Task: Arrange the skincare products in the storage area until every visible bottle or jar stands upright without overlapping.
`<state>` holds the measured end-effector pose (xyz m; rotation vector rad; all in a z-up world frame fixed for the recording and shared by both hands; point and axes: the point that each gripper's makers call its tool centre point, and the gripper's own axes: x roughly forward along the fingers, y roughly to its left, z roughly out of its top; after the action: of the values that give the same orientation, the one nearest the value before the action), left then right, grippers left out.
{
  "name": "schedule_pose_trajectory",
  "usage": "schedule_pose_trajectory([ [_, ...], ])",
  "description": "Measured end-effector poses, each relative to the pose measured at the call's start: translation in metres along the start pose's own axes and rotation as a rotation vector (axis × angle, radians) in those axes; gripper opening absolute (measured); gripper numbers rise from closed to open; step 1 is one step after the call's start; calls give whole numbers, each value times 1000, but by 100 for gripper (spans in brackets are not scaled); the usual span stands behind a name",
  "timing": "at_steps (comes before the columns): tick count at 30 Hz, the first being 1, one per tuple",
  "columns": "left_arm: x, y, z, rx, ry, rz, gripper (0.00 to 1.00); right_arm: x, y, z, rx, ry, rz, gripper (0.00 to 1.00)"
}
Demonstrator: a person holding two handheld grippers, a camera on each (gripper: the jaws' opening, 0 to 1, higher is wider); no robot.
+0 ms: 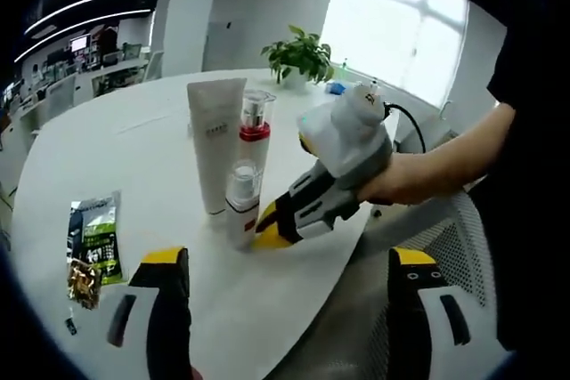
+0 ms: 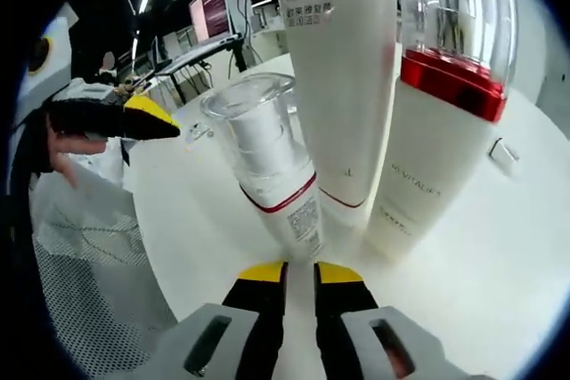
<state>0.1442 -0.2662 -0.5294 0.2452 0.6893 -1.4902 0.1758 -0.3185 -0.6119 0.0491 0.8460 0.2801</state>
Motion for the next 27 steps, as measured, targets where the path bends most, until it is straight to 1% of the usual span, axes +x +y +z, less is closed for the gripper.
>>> schedule_pose_trajectory([
  [2, 9, 1, -3, 1, 11, -28, 65, 0, 1, 1, -3, -9, 12, 8],
  [3, 18, 6, -6, 6, 17, -25, 59, 0, 1, 0, -9, -2, 15, 8],
  [4, 22, 10, -8, 12, 23, -20, 56, 0, 0, 1, -19, -4, 16, 7],
  [6, 32, 22, -12, 24, 42, 11, 49, 1, -1, 2, -30, -2, 19, 7],
  [7, 37, 32, -16, 50, 60, 44, 45, 1, 0, 2, -35, -2, 22, 7],
  [8, 40, 39, -19, 72, 80, 64, 41, 1, -1, 3, -40, -4, 23, 7],
  [9, 43, 44, -23, 104, 110, 80, 37, 1, -1, 4, -54, -3, 22, 7],
  [11, 48, 48, -26, 122, 129, 88, 31, 2, -1, 4, -59, 0, 24, 7],
  [13, 53, 48, -22, 123, 117, 86, 28, 2, 0, 6, -66, -4, 25, 7],
  [15, 55, 48, -17, 136, 106, 84, 24, 1, 1, 8, -70, -6, 25, 7],
  [17, 57, 48, -13, 149, 100, 89, 22, 2, 1, 9, -74, -8, 25, 7],
  [18, 59, 46, -11, 152, 98, 85, 22, 2, 1, 9, -76, -9, 26, 7],
  [27, 62, 48, -9, 150, 97, 77, 23, 1, -3, 10, -90, -8, 15, 7],
])
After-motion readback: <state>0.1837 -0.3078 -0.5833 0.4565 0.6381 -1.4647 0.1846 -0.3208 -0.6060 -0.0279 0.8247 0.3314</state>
